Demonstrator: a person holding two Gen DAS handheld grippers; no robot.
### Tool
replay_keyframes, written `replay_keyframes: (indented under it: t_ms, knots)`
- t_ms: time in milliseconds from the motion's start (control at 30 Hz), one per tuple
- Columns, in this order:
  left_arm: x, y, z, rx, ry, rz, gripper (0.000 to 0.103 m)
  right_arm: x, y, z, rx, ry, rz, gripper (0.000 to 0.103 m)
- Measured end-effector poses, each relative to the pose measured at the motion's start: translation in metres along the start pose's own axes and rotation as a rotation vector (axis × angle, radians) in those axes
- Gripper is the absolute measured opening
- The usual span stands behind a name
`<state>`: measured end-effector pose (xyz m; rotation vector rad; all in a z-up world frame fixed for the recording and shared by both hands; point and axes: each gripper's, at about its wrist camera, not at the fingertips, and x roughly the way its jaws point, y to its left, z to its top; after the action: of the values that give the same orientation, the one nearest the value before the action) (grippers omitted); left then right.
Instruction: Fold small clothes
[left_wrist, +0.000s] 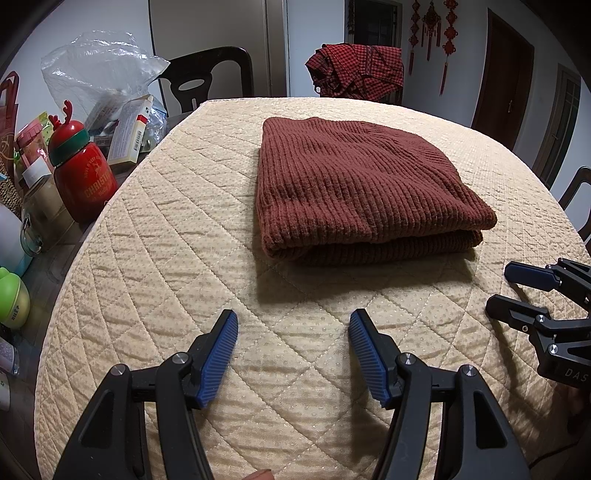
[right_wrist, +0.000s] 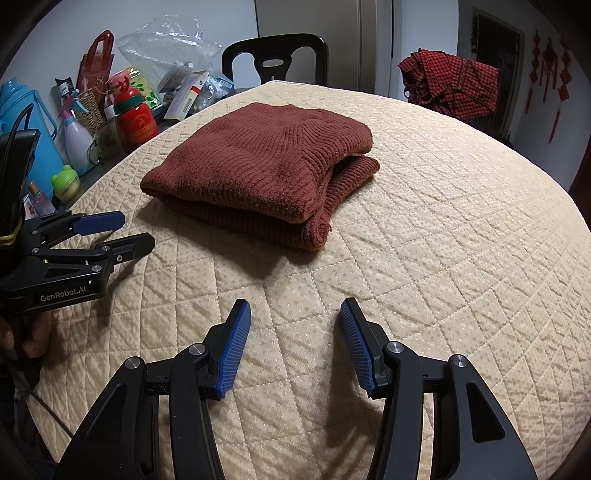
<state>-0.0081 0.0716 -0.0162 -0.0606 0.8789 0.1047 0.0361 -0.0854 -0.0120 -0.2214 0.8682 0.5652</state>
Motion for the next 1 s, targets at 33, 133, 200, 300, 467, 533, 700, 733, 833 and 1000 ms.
replay_keyframes:
  t_ms: [33,133,200,300,467,533,700,733,833,1000]
  knots:
    - [0.0,0.0001,-0.0001,0.0,0.0,0.001,0.067,0.0,0.0,0.0,0.0,0.0,0.0,0.051]
    - [-0.0002,0.0006,-0.0003,-0.002,0.001,0.003,0.068,0.0,0.0002,0.0001,0.0,0.0,0.0,0.051]
    - [-0.0001,0.0007,-0.0003,-0.001,0.001,0.004,0.068,-0.0001,0.0001,0.0001,0.0,0.0,0.0,0.051]
    - [-0.0002,0.0012,-0.0004,-0.001,0.001,0.003,0.068,0.0,0.0002,0.0001,0.0,0.0,0.0,0.052]
    - [0.0001,0.0006,-0.0002,-0.001,0.001,0.004,0.068,0.0,0.0004,0.0001,0.0,0.0,0.0,0.052]
    - [-0.0001,0.0011,-0.0003,-0.001,0.001,0.003,0.068,0.0,0.0004,0.0001,0.0,0.0,0.0,0.052]
    - [0.0001,0.0007,-0.0002,-0.001,0.001,0.003,0.068,0.0001,0.0007,0.0002,0.0,0.0,0.0,0.052]
    - [0.0,0.0008,-0.0002,-0.001,0.001,0.003,0.068,0.0,0.0005,0.0002,0.0,0.0,0.0,0.052]
    - [0.0002,0.0007,-0.0002,-0.001,0.001,0.003,0.068,0.0,0.0006,0.0002,0.0,0.0,0.0,0.052]
    - [0.0001,0.0007,-0.0003,-0.001,0.001,0.003,0.068,0.0,0.0004,0.0002,0.001,0.0,0.0,0.052]
